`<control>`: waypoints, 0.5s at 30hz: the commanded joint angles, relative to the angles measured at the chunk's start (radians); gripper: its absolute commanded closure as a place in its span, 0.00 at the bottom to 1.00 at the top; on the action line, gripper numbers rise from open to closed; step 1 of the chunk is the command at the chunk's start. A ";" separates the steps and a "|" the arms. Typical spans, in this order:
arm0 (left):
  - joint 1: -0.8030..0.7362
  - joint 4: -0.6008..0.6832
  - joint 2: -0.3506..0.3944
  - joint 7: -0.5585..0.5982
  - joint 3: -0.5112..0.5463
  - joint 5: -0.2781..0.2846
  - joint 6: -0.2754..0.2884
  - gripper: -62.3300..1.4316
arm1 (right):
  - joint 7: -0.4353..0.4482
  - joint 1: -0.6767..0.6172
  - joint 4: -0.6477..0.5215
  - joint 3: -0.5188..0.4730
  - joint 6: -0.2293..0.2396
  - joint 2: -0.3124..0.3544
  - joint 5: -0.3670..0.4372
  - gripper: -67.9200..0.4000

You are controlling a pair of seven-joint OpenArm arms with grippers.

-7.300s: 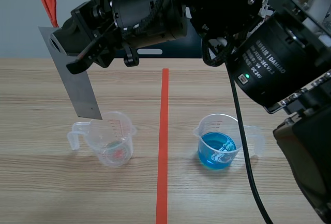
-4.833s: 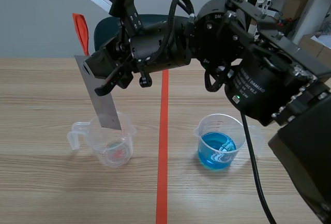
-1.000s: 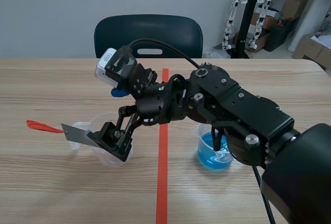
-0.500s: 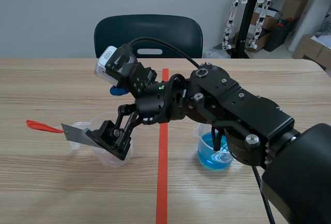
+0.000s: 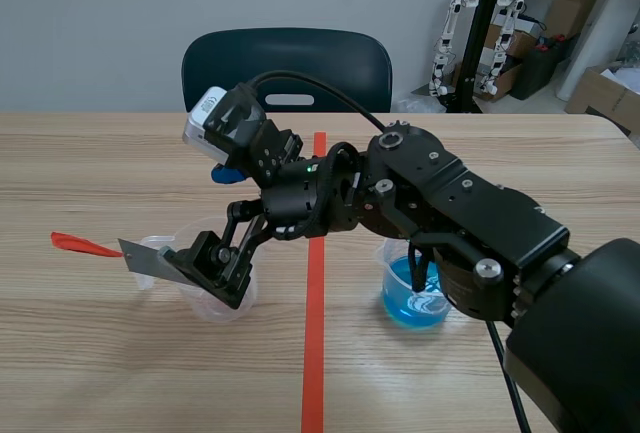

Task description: Do the redox reaction experiment. put the plate into the left beaker

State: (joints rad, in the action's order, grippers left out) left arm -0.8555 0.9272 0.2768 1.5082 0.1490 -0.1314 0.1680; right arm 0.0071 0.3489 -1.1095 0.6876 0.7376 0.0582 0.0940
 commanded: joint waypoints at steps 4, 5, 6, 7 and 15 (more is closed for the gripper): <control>-0.006 0.016 0.001 0.014 -0.003 0.002 0.003 0.00 | 0.003 0.019 -0.008 -0.001 0.008 -0.005 0.014 0.04; -0.006 0.016 0.001 0.014 -0.003 0.002 0.003 0.00 | 0.002 0.019 -0.008 -0.001 0.008 -0.005 0.014 0.04; -0.006 0.016 0.001 0.014 -0.003 0.002 0.003 0.00 | -0.001 0.019 -0.008 -0.001 0.008 -0.005 0.014 0.04; -0.006 0.016 0.001 0.014 -0.003 0.002 0.003 0.00 | -0.002 0.019 -0.008 -0.001 0.008 -0.005 0.014 0.04; -0.006 0.016 0.001 0.014 -0.003 0.002 0.003 0.00 | -0.008 0.019 -0.008 -0.001 0.008 -0.005 0.014 0.04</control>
State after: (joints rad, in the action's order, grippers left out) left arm -0.8555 0.9272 0.2768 1.5082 0.1490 -0.1314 0.1680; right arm -0.0116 0.3489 -1.1095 0.6876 0.7376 0.0582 0.0940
